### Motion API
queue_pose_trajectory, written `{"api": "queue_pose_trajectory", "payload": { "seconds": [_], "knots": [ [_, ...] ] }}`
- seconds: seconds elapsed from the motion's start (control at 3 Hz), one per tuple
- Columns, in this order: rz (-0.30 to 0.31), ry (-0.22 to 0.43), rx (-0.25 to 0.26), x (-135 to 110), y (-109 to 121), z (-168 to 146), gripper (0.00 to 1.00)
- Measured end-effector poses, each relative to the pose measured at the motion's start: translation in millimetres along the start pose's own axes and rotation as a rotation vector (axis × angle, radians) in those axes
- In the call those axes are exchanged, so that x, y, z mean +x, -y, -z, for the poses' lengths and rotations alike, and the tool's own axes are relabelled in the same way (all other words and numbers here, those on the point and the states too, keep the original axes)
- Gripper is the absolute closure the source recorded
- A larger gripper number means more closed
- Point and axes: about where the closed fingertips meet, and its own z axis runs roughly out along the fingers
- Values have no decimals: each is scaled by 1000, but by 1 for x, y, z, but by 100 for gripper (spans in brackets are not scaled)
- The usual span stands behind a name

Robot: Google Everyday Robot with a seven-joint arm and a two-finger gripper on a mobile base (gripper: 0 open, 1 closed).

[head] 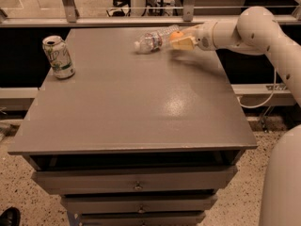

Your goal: Move orange near water bottle

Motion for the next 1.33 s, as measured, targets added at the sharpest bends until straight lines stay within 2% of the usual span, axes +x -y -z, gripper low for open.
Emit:
{"api": "queue_pose_trajectory", "payload": {
  "seconds": [0.33, 1.0, 1.33],
  "knots": [
    [-16, -16, -2, 8, 3, -10, 53],
    [-26, -32, -6, 15, 2, -15, 7],
    [-29, -36, -9, 18, 1, -16, 0]
  ]
}}
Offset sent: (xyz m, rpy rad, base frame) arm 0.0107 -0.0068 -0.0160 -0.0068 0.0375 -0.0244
